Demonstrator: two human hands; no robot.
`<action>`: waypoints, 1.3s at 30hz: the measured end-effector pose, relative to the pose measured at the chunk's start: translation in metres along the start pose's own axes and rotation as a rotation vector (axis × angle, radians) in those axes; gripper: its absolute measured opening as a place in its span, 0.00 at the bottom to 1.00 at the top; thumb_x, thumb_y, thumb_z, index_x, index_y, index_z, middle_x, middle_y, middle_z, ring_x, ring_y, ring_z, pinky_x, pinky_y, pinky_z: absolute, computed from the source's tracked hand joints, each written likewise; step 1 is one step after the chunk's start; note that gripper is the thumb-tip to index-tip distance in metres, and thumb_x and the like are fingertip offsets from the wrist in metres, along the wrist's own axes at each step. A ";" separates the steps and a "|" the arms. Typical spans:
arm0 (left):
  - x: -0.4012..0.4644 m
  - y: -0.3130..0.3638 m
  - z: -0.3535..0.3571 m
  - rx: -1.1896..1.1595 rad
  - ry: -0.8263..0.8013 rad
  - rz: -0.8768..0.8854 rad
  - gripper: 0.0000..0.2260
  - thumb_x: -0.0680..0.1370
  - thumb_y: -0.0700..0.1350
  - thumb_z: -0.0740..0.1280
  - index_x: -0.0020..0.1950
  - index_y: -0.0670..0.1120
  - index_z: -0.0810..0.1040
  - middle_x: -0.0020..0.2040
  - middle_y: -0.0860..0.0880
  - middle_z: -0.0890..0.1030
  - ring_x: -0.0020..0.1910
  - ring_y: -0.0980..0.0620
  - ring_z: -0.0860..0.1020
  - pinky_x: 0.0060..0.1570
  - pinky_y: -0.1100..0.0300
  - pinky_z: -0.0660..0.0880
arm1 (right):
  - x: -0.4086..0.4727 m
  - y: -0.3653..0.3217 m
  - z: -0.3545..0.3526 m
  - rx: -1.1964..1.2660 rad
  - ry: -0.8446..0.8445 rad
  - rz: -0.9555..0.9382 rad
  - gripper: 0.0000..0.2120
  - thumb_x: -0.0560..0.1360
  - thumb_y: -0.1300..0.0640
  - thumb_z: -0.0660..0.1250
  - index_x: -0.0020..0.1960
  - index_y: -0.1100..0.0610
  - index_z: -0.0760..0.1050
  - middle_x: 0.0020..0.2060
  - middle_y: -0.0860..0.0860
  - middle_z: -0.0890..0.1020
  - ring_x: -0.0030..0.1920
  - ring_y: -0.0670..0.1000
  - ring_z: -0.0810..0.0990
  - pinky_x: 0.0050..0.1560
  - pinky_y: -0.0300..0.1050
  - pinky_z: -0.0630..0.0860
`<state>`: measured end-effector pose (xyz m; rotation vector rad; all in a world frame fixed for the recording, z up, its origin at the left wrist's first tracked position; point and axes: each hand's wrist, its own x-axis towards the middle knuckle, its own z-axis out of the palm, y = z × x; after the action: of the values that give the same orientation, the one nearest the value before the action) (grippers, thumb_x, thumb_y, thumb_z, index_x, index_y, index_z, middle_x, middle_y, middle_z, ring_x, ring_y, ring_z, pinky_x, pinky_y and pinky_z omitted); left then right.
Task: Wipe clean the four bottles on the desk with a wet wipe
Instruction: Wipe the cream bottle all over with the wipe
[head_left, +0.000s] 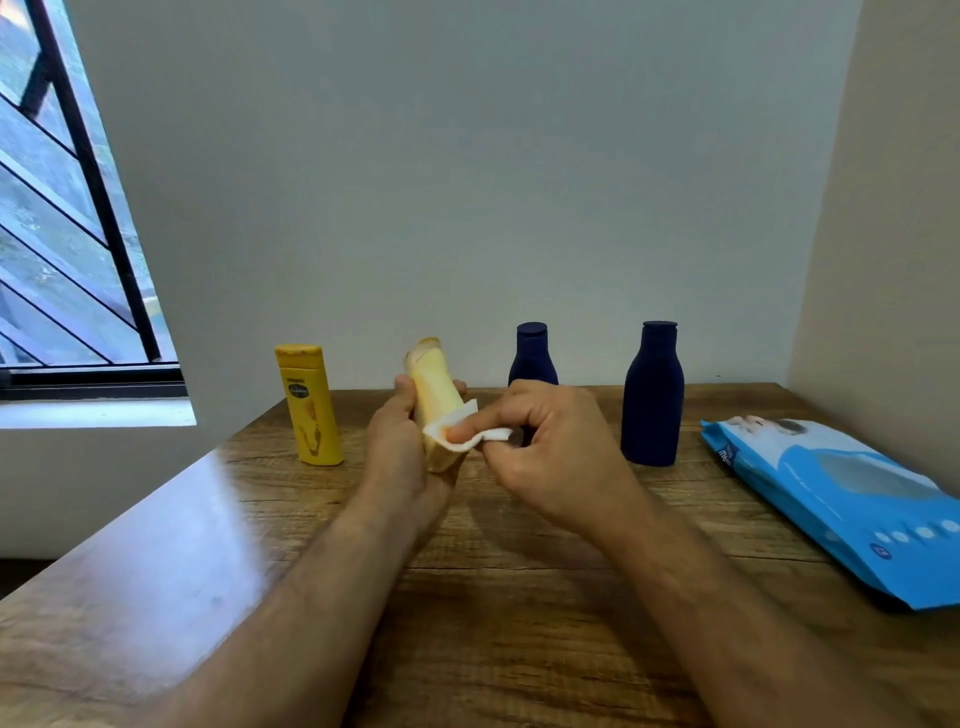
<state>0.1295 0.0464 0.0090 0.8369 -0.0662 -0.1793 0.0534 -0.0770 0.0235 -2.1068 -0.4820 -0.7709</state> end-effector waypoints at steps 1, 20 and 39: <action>-0.001 -0.001 0.000 0.025 -0.032 0.011 0.30 0.78 0.63 0.64 0.70 0.42 0.72 0.53 0.40 0.81 0.50 0.44 0.82 0.52 0.46 0.82 | 0.000 0.001 0.000 -0.016 0.028 0.002 0.12 0.72 0.64 0.71 0.48 0.48 0.86 0.38 0.43 0.79 0.38 0.42 0.75 0.35 0.29 0.71; -0.017 -0.004 0.009 -0.110 -0.288 -0.077 0.24 0.82 0.58 0.58 0.56 0.37 0.77 0.47 0.39 0.83 0.47 0.44 0.84 0.47 0.52 0.83 | -0.006 0.004 0.008 -0.373 0.203 -0.290 0.13 0.73 0.59 0.72 0.58 0.54 0.82 0.40 0.48 0.77 0.38 0.43 0.74 0.39 0.30 0.74; -0.023 -0.004 0.008 -0.091 -0.316 -0.056 0.25 0.83 0.59 0.54 0.55 0.38 0.77 0.44 0.39 0.83 0.43 0.44 0.85 0.41 0.52 0.83 | -0.005 0.004 0.014 -0.386 0.247 -0.261 0.12 0.73 0.60 0.73 0.57 0.56 0.83 0.37 0.44 0.71 0.35 0.40 0.66 0.36 0.22 0.61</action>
<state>0.1050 0.0420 0.0120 0.7140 -0.3292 -0.3645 0.0573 -0.0684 0.0109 -2.2790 -0.5094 -1.3472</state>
